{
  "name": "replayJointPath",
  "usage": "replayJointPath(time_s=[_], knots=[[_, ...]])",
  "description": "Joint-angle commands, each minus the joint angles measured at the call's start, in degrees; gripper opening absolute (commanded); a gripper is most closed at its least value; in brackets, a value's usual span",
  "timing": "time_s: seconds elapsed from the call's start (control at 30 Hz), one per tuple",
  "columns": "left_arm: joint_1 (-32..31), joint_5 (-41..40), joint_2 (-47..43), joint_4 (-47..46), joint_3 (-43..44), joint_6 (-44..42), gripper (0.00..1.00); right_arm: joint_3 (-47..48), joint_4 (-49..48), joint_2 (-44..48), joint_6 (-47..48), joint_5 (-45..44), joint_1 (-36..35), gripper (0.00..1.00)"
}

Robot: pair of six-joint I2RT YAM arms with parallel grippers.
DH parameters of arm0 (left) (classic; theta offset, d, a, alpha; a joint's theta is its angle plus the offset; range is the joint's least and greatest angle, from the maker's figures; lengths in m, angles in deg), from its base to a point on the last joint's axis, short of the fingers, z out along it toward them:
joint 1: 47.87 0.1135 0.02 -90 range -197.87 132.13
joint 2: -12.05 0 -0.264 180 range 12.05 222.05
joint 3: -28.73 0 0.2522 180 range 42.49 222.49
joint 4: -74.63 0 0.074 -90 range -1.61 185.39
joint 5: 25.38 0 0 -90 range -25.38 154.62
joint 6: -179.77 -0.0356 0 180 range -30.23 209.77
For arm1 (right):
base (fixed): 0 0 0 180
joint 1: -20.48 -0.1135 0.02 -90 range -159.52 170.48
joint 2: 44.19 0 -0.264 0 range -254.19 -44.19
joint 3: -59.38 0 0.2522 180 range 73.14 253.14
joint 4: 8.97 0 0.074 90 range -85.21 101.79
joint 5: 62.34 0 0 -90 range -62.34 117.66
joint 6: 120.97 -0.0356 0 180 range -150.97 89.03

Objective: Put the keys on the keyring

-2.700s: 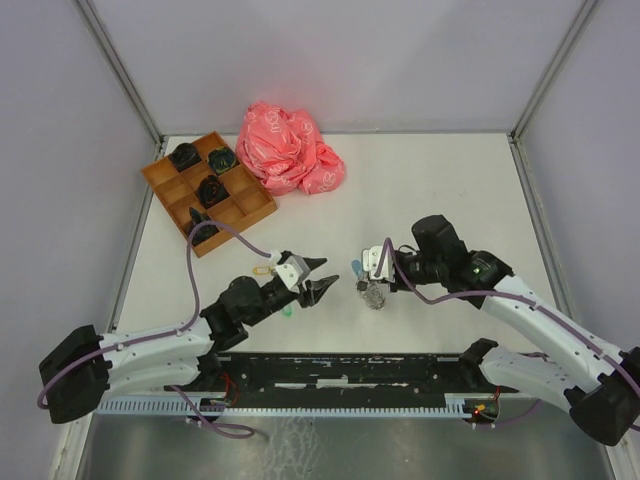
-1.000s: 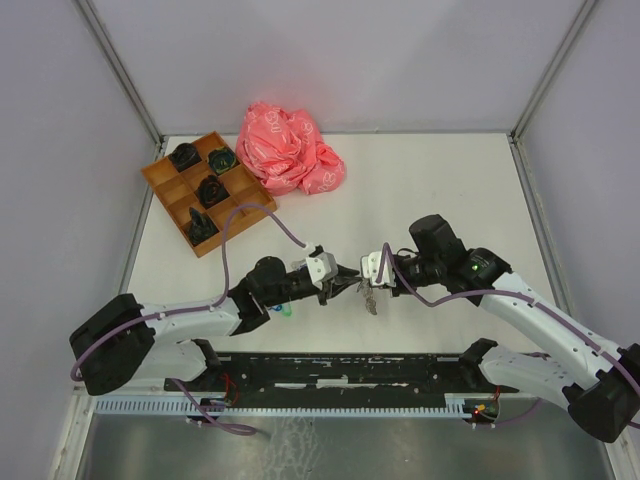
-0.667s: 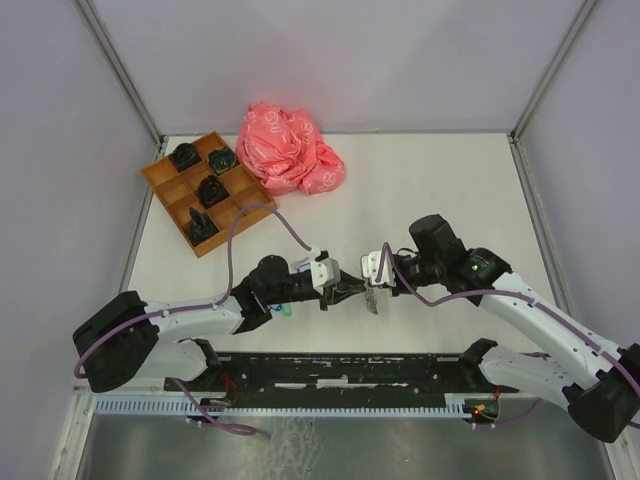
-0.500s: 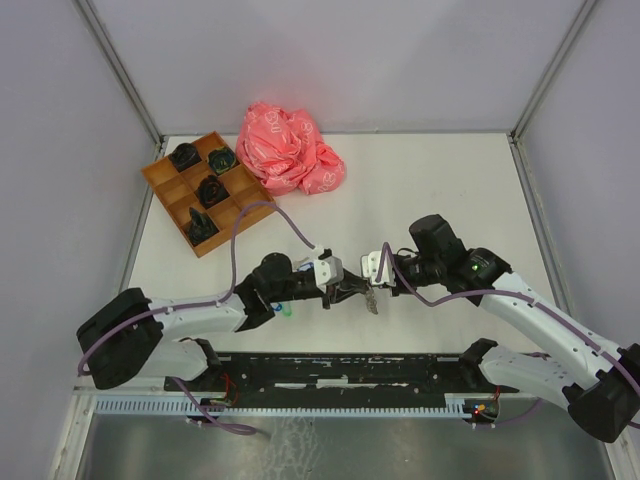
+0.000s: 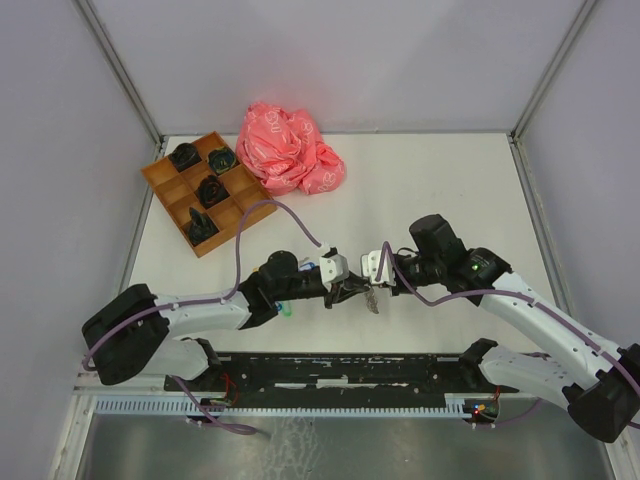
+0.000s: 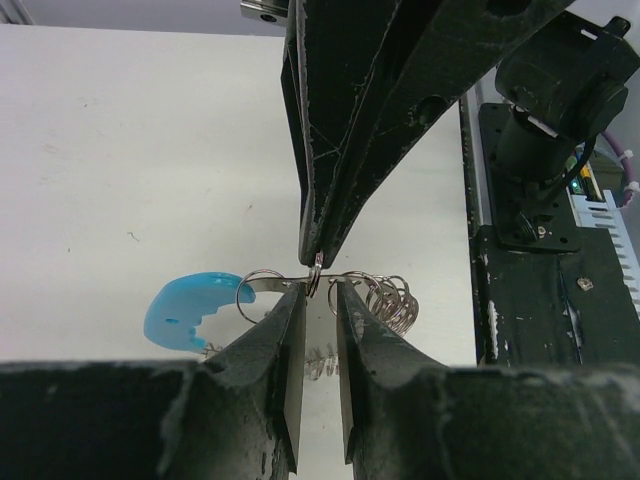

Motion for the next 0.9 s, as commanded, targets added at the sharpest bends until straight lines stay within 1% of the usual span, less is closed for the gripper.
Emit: replayJointPath(time_s=[0.0,0.33,0.4,0.47,0.53,0.57,0.63,0.7,0.8,0.87], knots=[[0.0,-0.4,0.5,-1.2,2.7,-1.7,0.25,2.0,-2.9,0.8,-0.9,1.2,0.0,0.01],[0.0,-1.3,1.6,-1.2,3.7,-1.5,0.22,1.7,-3.1,0.6,-0.8,2.6,0.0,0.02],[0.0,-1.7,1.7,-1.2,3.7,-1.4,0.18,1.5,-3.1,0.6,-0.7,2.9,0.0,0.02],[-0.1,-2.1,1.8,-0.9,3.7,-1.4,0.11,1.4,-3.1,0.7,-0.6,2.8,0.0,0.03],[0.0,-2.1,1.7,-0.7,3.5,-1.5,0.04,1.3,-3.5,1.3,-1.3,2.9,0.0,0.06],[0.0,-2.2,1.5,-0.9,3.2,-1.5,0.03,1.2,-4.0,1.6,-2.2,2.6,0.1,0.09],[0.0,-2.7,1.3,-3.2,1.9,-1.2,0.03,0.5,-4.8,2.6,-3.5,1.3,0.1,0.16],[0.0,-3.4,0.9,-7.5,-0.4,-0.8,0.03,-0.3,-5.5,3.7,-4.6,0.2,0.3,0.22],[0.2,-4.1,0.8,-15.5,-4.3,-0.5,0.03,-2.3,-7.4,5.6,-6.9,0.6,0.9,0.27],[0.4,-4.2,0.9,-19.2,-5.7,-0.3,0.03,-3.9,-10.0,7.0,-9.3,1.7,1.7,0.29]])
